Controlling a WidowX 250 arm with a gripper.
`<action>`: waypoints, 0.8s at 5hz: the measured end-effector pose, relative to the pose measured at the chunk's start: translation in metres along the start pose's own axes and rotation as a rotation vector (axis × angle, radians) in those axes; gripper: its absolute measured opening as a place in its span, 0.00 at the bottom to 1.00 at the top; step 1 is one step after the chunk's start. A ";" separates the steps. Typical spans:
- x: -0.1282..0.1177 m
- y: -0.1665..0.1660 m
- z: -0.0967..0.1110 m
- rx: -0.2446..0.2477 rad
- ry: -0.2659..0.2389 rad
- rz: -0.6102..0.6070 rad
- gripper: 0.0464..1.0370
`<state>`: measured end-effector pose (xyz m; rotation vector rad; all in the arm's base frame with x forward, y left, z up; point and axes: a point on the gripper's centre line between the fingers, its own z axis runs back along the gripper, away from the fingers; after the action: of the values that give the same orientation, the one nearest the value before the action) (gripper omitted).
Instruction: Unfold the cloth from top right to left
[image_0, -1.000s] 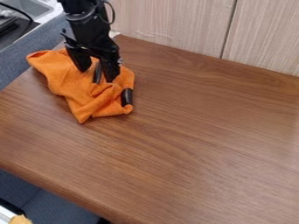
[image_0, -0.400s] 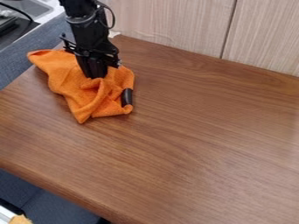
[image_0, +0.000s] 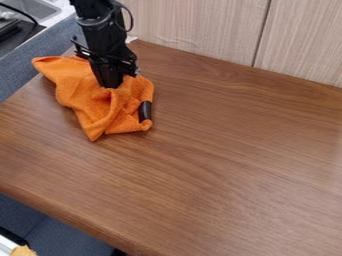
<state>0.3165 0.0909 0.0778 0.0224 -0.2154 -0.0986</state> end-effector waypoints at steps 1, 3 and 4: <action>0.003 0.001 0.024 0.005 -0.057 -0.025 0.02; -0.034 0.035 0.063 0.013 -0.104 0.027 0.02; -0.058 0.051 0.066 0.019 -0.101 0.018 0.02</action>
<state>0.2509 0.1462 0.1316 0.0349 -0.3170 -0.0795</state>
